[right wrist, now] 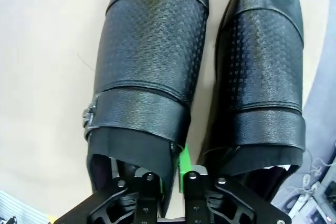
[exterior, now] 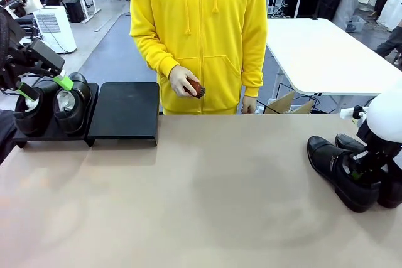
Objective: Organize the shoes by placing them on the stand.
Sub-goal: Pick up one Shoe and place it in the middle of the table.
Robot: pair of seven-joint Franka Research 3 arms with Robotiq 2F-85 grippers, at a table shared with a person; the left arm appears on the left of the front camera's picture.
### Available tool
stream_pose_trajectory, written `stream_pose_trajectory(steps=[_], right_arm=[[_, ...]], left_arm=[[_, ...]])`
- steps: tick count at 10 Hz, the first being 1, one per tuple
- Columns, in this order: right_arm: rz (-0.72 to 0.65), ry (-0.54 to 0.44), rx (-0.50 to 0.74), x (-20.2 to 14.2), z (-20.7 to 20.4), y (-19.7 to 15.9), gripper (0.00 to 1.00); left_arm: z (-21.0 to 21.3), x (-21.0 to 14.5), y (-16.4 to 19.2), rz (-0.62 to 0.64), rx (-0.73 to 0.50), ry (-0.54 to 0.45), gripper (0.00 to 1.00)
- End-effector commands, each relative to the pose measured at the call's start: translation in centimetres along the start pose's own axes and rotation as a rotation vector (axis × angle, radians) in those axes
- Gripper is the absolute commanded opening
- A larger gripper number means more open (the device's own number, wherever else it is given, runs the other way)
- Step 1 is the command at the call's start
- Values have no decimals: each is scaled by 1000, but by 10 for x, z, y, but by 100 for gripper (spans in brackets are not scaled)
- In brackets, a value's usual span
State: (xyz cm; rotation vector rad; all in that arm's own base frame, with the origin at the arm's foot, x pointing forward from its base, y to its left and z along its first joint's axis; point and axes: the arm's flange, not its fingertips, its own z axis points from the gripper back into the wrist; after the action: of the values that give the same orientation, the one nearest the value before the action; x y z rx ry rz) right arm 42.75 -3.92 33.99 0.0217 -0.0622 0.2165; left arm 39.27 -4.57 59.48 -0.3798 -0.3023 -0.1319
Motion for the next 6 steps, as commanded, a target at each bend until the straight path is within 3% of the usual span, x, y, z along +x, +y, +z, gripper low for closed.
stream_pose_trajectory(steps=[1, 4, 5, 6], right_arm=[[-5, 9, -8, 4, -3, 3, 0], [-81, -21, 17, -1, 19, 14, 0], [-158, -99, 42, -12, 54, 37, 0], [-150, -183, 51, -24, 85, 64, 0]], left_arm=[[1, 0, 1, -15, -24, 0, 100], [1, 0, 1, -15, -24, 0, 100], [1, 0, 1, -15, -24, 0, 100], [1, 0, 1, -15, -24, 0, 100]])
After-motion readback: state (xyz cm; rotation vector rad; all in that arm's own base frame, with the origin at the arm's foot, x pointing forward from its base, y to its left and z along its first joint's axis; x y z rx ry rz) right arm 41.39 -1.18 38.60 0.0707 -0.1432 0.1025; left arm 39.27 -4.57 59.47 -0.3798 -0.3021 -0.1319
